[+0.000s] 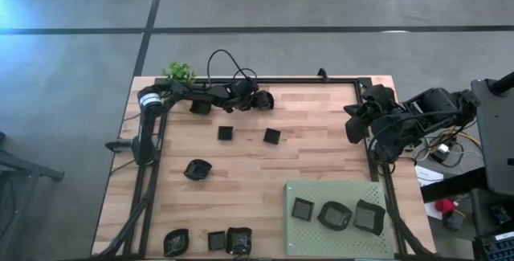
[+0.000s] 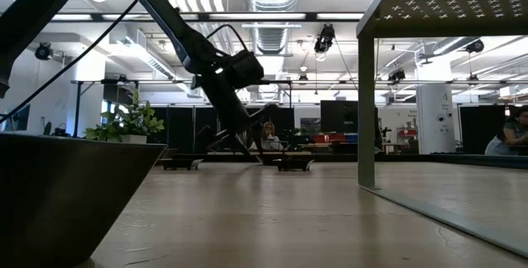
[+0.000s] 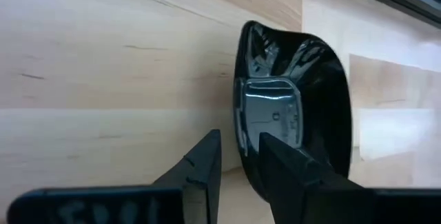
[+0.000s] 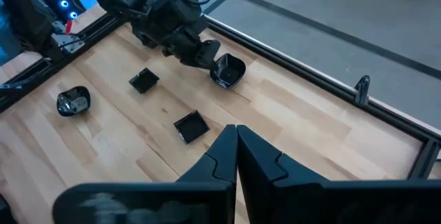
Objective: Pick & Place Mini shaped plates
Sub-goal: Stack the leaf-shaped plate on the leaf-shaped plate on the shelf
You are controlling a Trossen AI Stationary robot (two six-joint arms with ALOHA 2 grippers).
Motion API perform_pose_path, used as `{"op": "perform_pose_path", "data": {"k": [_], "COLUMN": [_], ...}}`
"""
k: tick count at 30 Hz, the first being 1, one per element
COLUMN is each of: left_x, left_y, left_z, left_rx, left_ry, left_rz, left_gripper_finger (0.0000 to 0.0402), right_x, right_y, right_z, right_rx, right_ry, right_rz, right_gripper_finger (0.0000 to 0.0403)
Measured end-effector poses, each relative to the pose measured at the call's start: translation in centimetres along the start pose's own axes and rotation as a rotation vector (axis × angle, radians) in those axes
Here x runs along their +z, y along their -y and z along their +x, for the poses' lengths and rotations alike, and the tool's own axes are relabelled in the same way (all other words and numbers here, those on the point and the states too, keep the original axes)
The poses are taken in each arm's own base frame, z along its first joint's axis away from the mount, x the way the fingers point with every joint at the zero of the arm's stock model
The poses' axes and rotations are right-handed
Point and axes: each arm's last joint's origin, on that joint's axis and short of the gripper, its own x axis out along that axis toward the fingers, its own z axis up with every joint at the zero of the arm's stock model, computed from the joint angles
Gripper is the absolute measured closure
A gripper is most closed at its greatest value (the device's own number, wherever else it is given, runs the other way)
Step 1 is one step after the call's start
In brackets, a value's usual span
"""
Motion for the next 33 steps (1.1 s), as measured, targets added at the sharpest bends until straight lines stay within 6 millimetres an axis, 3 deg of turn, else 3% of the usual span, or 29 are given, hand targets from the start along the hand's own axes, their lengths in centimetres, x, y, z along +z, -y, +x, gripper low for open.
{"op": "perform_pose_path", "data": {"k": [4,12,33], "left_x": [0.03,0.07,0.20], "left_y": [0.02,0.00,0.21], "left_z": [-0.01,-0.01,-0.15], "left_rx": [0.000,0.006,-0.007], "left_ry": [0.006,0.019,0.035], "left_rz": [0.003,0.019,0.130], "left_gripper_finger": [0.0326,0.0397,0.0401], "right_x": [0.00,0.00,0.00], "right_y": [-0.01,-0.02,-0.02], "right_z": [0.01,0.00,0.00], "right_rx": [0.000,0.000,0.001], "right_ry": [0.000,0.000,0.000], "right_rz": [0.000,-0.001,-0.024], "right_gripper_finger": [0.0394,0.0394,0.0394]}}
